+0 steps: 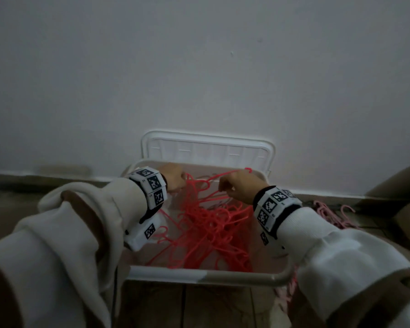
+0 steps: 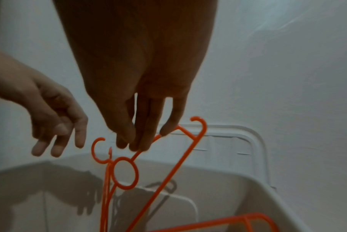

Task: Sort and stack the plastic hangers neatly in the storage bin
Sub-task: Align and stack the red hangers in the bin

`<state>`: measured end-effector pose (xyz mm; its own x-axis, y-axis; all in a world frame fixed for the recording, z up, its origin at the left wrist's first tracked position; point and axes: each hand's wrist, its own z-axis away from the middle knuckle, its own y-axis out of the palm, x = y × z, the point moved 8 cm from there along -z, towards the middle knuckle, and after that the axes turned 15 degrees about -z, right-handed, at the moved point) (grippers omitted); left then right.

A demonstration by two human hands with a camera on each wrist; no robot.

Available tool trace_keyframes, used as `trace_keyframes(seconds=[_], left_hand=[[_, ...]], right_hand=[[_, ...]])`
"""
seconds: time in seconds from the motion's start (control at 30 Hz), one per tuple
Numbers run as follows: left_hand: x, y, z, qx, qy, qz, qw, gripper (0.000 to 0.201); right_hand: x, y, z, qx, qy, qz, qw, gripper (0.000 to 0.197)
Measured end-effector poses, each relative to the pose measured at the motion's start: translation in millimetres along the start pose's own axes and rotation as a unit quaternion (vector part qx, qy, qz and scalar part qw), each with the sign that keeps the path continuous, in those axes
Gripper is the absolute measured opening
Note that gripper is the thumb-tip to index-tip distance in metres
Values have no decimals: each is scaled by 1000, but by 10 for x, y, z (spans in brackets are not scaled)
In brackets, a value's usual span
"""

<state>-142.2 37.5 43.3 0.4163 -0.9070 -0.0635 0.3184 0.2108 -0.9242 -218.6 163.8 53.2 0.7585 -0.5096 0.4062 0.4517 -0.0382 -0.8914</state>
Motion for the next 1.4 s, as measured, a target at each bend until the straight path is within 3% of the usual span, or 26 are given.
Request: trace_keyframes(seconds=[0.17,0.23,0.33,0.43,0.57,0.7,0.8,0.97,1.07,1.17,1.4], left_hand=[[145,107,-186,-4,-20,-41,999,22],[158,205,-283,11,-20,-52,998,28],[194,305,-417,10,-32,-25,999,30],[231,258,-496,-20,-69,2,997,36],[184,313,-604,-42,-48,91,994,33],[126,253,-634,-81,-11,153,985,34],[90,138,-624,-92,8,128,987,21],[127,8,-559,-134,21,85,987,17],[165,-24,-484,-152,45,152,976,17],[248,-65,-407,-169,43,275,945,19],[513,-59,-415,-210,-2,297,932,14]], right_hand=[[252,-9,-301,-23,-65,126,990,47],[174,51,-437,-5,-36,136,990,51],[-48,257,-573,71,45,98,992,45],[-139,377,-653,101,46,94,989,31],[-152,285,-714,109,24,56,992,25],[-77,122,-695,75,1,91,993,26],[-18,58,-671,60,-11,105,993,27],[-21,-54,-609,42,-26,134,990,28],[22,-94,-564,35,-50,145,988,29],[55,-155,-545,9,-64,151,986,29],[-17,-164,-581,-21,-35,112,993,34]])
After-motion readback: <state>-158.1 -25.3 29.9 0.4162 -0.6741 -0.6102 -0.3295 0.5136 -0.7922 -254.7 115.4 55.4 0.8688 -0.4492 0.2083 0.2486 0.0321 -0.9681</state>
